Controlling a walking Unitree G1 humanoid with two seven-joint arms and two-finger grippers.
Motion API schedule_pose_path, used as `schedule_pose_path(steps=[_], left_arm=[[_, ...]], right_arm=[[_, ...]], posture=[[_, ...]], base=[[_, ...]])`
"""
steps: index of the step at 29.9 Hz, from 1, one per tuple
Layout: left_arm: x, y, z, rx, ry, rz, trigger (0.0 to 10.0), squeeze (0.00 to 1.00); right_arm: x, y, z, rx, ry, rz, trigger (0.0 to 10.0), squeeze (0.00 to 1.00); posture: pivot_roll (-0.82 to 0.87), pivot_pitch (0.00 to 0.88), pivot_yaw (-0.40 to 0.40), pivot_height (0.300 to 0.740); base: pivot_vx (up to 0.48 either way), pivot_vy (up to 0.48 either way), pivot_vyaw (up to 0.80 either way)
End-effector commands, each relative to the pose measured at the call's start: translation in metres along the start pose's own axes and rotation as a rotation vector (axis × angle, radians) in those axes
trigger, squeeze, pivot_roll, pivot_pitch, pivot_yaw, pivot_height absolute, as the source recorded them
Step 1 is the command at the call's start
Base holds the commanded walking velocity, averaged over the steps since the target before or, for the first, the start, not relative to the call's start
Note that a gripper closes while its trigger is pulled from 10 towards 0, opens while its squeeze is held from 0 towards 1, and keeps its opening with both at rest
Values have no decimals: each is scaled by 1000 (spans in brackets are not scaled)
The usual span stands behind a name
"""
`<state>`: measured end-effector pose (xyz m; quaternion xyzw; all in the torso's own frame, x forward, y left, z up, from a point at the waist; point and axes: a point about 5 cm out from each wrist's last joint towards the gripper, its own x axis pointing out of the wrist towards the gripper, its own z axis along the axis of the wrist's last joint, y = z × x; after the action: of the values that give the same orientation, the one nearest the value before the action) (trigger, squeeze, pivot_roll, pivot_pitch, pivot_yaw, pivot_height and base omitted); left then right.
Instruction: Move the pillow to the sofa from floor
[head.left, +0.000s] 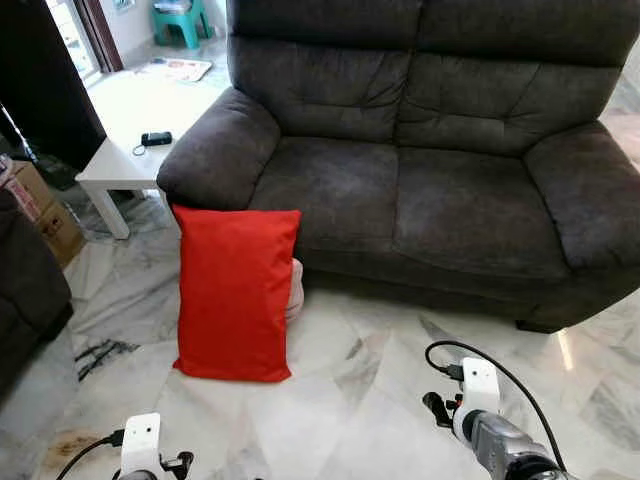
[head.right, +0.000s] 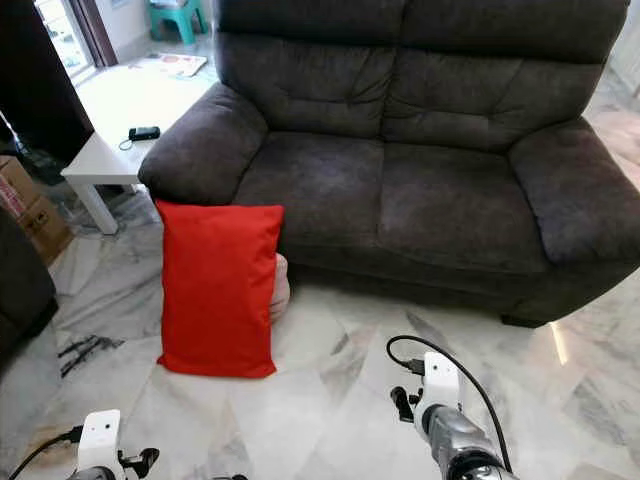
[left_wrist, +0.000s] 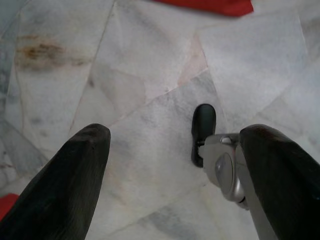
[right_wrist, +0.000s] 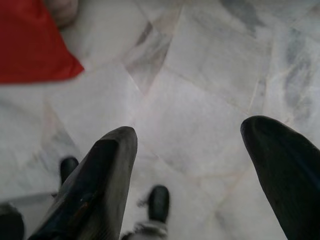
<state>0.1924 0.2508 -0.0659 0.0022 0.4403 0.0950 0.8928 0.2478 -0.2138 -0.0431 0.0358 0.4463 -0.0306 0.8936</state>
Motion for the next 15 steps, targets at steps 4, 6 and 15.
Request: schedule_pose_path(steps=[4,6,15], left_arm=[[-1,4,-2,77,17,-10,10000,0],[-1,5,-3,96,19,-12,10000,0],[-2,8,-3,124,20,-20,10000,0]], right_arm=[[0,-1,-4,9,44,-29,10000,0],[0,-1,-6,25,58,-40,10000,0],[0,2,-7,41,46,-27,10000,0]], posture=[[56,54,-28,740],[58,50,-23,740],[57,54,-13,740]], base=[[0,0,0],[0,0,0],[0,0,0]])
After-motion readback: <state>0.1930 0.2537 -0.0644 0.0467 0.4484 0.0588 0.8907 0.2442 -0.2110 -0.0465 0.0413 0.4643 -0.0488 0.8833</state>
